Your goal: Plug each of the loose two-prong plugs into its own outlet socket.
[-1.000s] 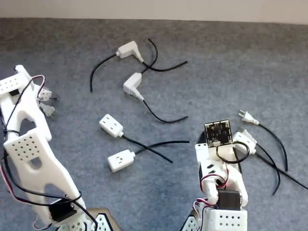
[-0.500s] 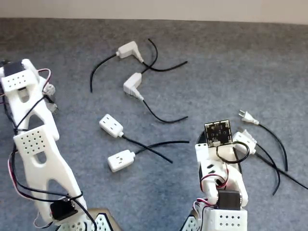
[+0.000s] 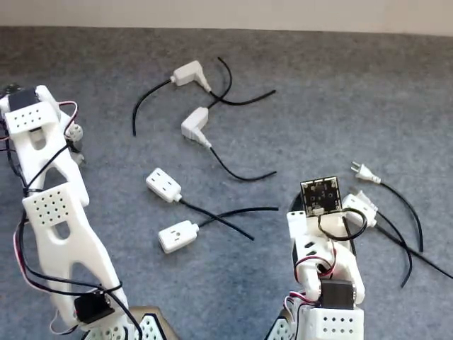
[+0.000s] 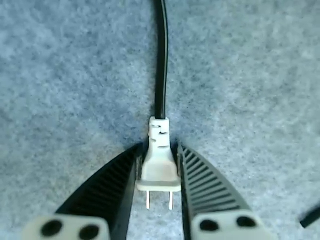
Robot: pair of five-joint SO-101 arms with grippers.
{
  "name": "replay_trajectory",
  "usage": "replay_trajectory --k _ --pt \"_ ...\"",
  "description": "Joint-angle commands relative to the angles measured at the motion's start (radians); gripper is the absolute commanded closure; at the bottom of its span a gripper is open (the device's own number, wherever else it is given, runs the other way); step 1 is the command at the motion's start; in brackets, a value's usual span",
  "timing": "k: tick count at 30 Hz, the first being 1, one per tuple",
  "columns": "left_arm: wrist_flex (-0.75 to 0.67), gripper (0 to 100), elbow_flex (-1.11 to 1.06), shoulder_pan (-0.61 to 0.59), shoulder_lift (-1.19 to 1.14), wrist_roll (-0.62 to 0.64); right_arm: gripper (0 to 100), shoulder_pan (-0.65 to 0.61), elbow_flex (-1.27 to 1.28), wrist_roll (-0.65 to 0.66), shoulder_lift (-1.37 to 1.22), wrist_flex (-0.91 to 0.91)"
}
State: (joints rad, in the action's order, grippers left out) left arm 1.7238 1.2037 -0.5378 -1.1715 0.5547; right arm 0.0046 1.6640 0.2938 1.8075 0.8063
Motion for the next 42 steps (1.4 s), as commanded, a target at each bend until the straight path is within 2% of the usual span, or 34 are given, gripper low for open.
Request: replay_trajectory --k 1,11,22,28,38,42 --pt "0.037 99 0.004 0.120 0.087 -0.005 99.1 -0.007 0.139 0.011 0.004 0.004" --pt "0.038 99 -0.047 0.338 0.340 -0.002 99.1 -0.007 0.139 0.011 0.004 0.002" --pt "0.029 99 -0.613 0.562 0.915 0.000 99.1 -0.007 0.139 0.011 0.004 -0.001" --pt "-0.014 99 -0.794 0.664 1.063 0.003 99.1 -0.007 0.139 0.011 0.004 0.001" --pt "-0.023 99 -0.865 0.863 1.171 0.321 99.1 -0.007 0.139 0.011 0.004 0.002" --pt "-0.063 99 -0.866 0.932 1.181 0.373 99.1 -0.007 0.139 0.011 0.004 0.002"
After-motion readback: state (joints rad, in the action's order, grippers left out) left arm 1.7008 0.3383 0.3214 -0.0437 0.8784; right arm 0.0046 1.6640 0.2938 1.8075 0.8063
